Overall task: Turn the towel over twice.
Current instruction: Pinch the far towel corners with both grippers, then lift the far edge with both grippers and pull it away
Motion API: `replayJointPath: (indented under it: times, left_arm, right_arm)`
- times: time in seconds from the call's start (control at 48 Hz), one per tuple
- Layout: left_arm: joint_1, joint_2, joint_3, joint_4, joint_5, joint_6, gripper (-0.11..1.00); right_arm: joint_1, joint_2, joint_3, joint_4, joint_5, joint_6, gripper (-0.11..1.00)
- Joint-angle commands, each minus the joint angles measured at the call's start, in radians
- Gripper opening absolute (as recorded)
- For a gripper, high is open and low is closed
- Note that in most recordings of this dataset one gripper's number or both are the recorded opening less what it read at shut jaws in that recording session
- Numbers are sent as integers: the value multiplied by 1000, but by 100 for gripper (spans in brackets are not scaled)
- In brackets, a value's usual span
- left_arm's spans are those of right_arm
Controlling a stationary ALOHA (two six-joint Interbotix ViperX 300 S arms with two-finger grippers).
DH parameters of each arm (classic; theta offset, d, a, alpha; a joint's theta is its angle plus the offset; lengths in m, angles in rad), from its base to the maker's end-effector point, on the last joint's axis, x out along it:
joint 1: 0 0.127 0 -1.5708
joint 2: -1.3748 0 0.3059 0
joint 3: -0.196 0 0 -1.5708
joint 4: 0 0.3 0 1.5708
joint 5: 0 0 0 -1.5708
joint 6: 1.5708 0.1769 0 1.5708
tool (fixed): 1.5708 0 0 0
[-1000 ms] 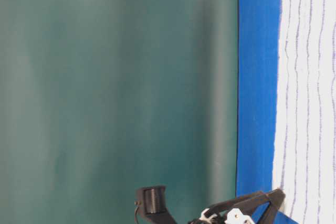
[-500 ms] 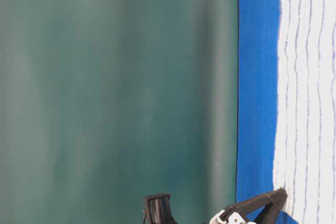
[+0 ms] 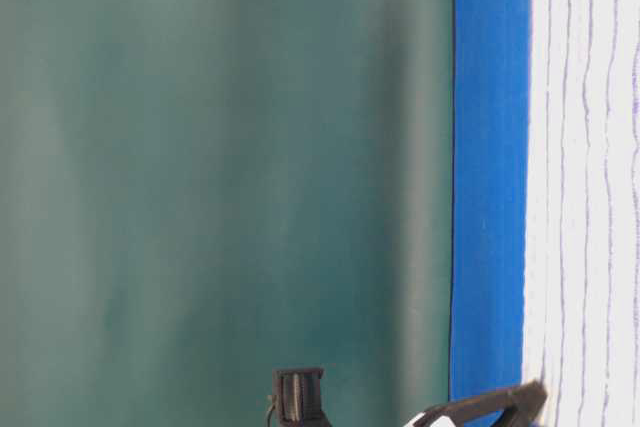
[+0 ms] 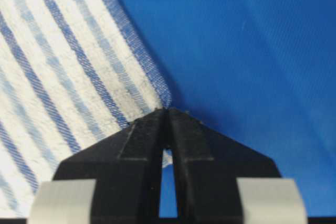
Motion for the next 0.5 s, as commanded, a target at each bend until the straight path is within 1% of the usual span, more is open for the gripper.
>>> replayJointPath:
  times: [0.0,0.083,0.167,0.292,0.396,0.479]
  left_arm:
    - [8,-74,-20,0,20,3,5]
    - [20,-115,-26,0,44,17,5]
    - [51,-156,-37,0,71,37,5]
    - [118,-196,-60,0,101,64,5]
    - [183,-224,-94,0,114,69,5]
    - [219,-232,-123,0,114,69,5]
  right_arm:
    - [-11,-34,-41,-21,12,-2,4]
    - [-26,-51,-72,-46,37,-2,4]
    - [-52,-60,-112,-72,66,-2,4]
    - [-94,-63,-176,-100,106,-2,4]
    - [-121,-63,-224,-130,130,-2,4]
    - [-144,-63,-261,-156,149,0,4]
